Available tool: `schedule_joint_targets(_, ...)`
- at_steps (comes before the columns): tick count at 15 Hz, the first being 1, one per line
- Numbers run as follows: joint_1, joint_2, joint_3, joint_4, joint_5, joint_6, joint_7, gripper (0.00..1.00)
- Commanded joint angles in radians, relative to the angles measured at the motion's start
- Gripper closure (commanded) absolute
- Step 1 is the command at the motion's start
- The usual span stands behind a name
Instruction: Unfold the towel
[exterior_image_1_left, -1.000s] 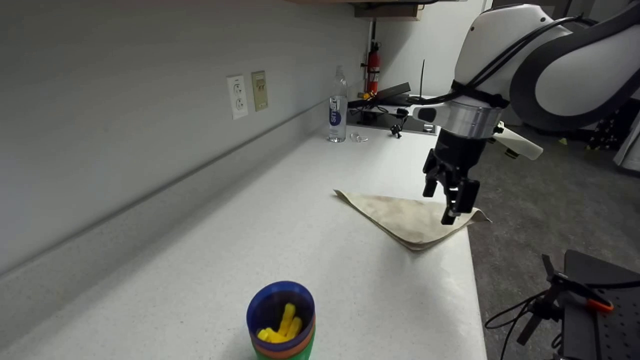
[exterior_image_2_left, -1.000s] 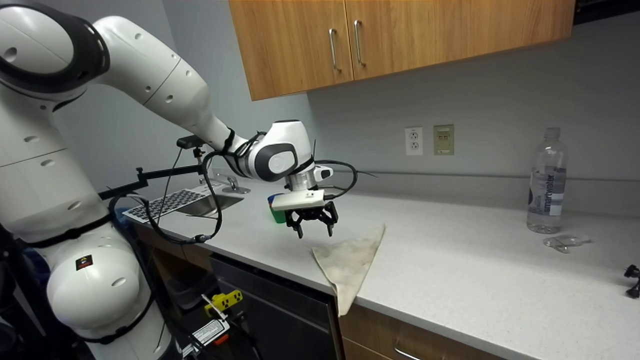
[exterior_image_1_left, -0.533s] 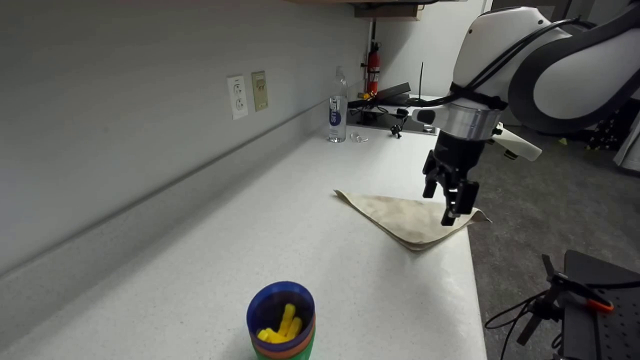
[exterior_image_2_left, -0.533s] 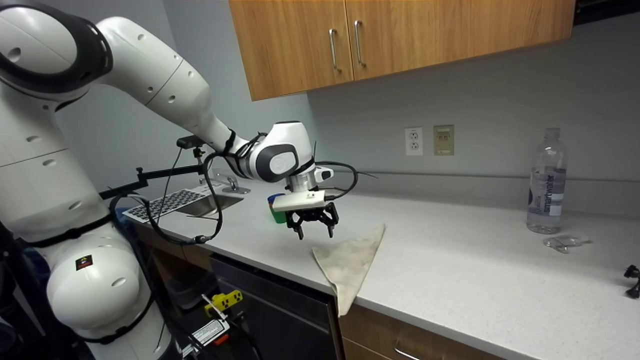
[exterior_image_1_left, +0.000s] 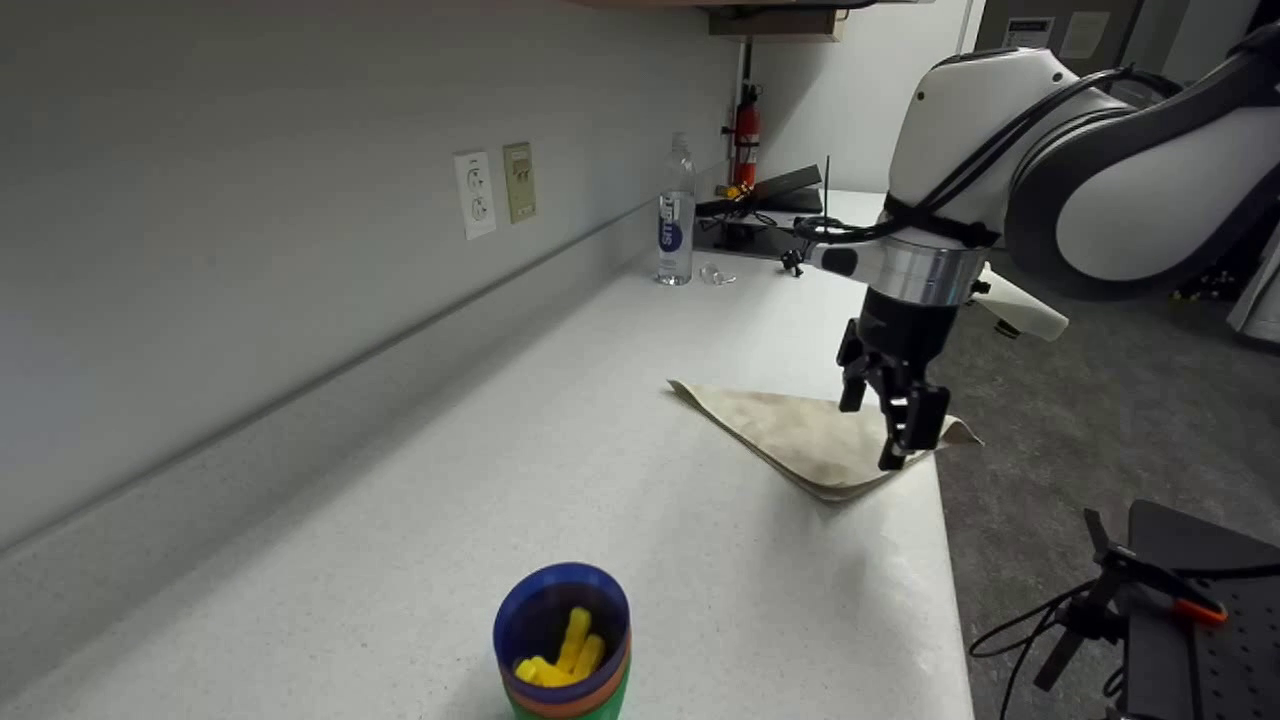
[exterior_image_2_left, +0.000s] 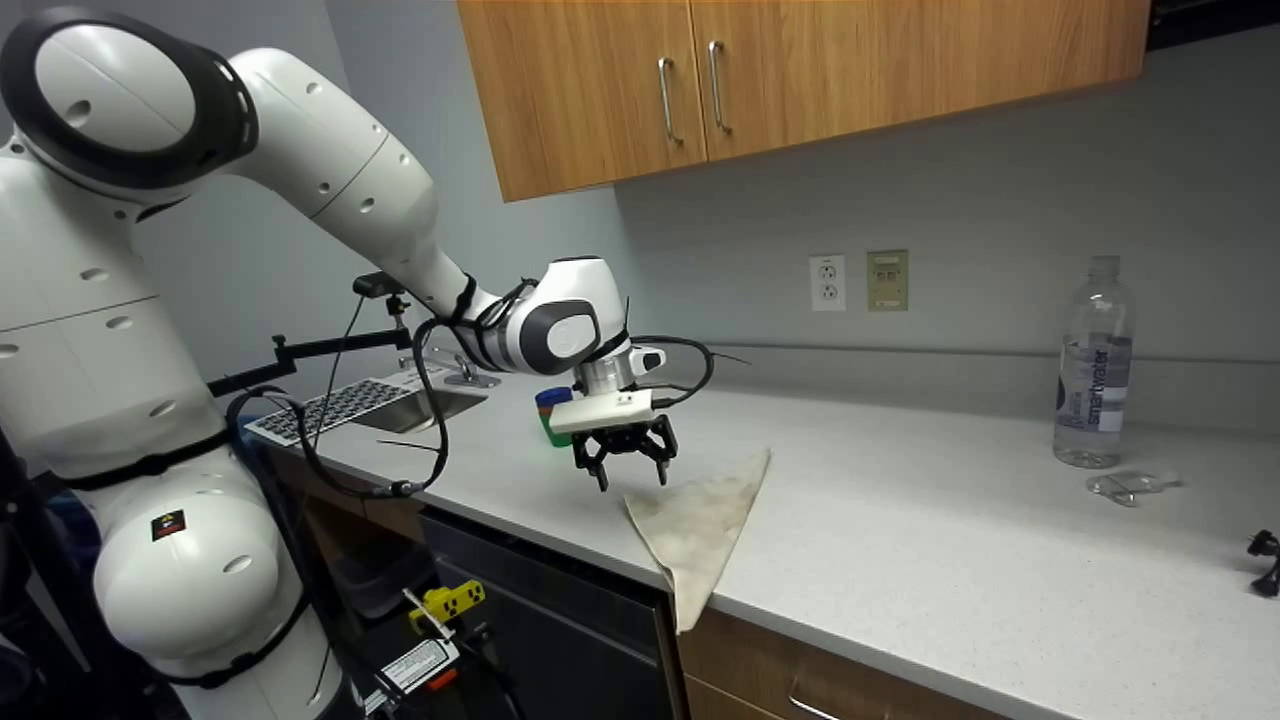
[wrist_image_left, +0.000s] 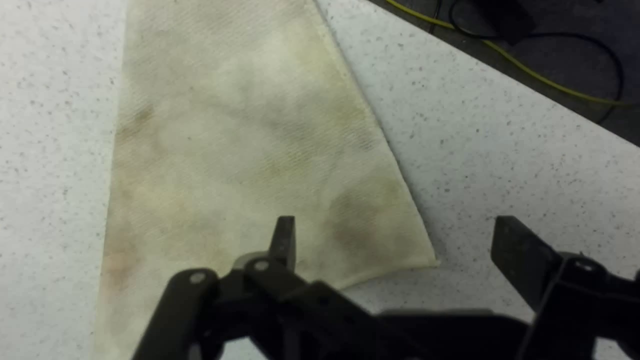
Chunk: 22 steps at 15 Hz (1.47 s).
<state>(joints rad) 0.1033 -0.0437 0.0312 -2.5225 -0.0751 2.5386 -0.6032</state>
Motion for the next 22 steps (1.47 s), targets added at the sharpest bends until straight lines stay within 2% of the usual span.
schedule_joint_targets(1,-0.001,0.030,0.025,0.007,-0.044,0.059,0.046,0.00)
schedule_joint_targets(7,-0.004,0.082,0.047,0.003,-0.132,0.160,0.138,0.00)
schedule_joint_targets(12,-0.009,0.123,0.022,0.014,-0.357,0.209,0.316,0.02)
schedule_joint_targets(15,-0.007,0.137,0.011,0.022,-0.443,0.211,0.396,0.17)
schedule_joint_targets(17,-0.006,0.146,0.006,0.029,-0.475,0.212,0.432,0.44)
schedule_joint_targets(22,0.000,0.155,0.006,0.038,-0.490,0.203,0.472,0.82)
